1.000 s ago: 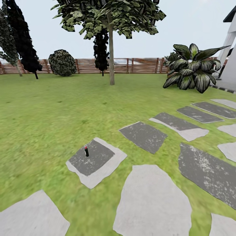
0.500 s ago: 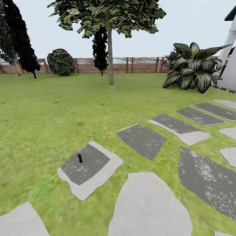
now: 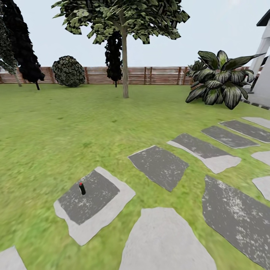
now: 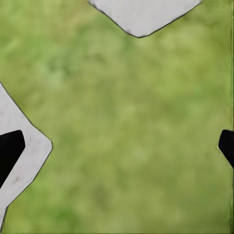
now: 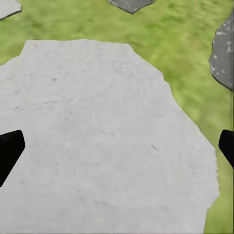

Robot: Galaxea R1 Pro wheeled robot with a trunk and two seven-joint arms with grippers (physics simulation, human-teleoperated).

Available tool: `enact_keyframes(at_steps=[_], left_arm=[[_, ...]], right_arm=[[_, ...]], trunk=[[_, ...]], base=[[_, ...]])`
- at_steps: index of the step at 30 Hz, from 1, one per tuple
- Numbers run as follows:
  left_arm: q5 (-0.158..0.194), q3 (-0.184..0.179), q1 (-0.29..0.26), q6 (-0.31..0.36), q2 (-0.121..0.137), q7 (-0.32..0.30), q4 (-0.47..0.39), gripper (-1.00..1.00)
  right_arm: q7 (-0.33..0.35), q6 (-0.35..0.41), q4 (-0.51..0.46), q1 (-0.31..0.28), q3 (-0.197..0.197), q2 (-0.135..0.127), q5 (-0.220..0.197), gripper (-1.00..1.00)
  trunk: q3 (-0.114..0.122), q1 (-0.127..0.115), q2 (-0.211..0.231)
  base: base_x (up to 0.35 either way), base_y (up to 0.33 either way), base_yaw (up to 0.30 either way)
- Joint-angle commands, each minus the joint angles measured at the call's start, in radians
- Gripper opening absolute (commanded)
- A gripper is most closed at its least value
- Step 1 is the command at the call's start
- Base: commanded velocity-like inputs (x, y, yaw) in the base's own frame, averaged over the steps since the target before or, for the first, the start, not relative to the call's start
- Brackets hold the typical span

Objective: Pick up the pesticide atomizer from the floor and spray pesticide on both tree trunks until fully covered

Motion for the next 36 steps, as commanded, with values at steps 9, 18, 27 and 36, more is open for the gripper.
enact_keyframes(at_steps=[9,18,27,36], left_arm=[[0.003,0.001,-0.001,-0.003,0.000,0.001,0.002,1.00],[0.003,0.002,-0.001,-0.003,0.000,0.002,0.002,1.00],[0.003,0.001,-0.001,-0.003,0.000,0.002,0.002,1.00],[0.003,0.001,-0.001,-0.003,-0.001,0.002,0.002,1.00]], right_arm=[[-0.002,-0.002,0.001,-0.001,0.002,0.000,0.004,1.00],[-0.002,-0.003,0.001,-0.001,0.001,0.000,0.004,1.00],[-0.003,-0.003,0.001,-0.001,0.001,0.000,0.004,1.00],[-0.003,-0.003,0.001,-0.001,0.001,0.000,0.004,1.00]], trunk=[[-0.001,0.000,0.000],[-0.001,0.000,0.000],[-0.001,0.000,0.000],[-0.001,0.000,0.000]], base=[[0.278,-0.169,0.000],[0.278,-0.169,0.000],[0.278,-0.170,0.000],[0.278,-0.170,0.147]])
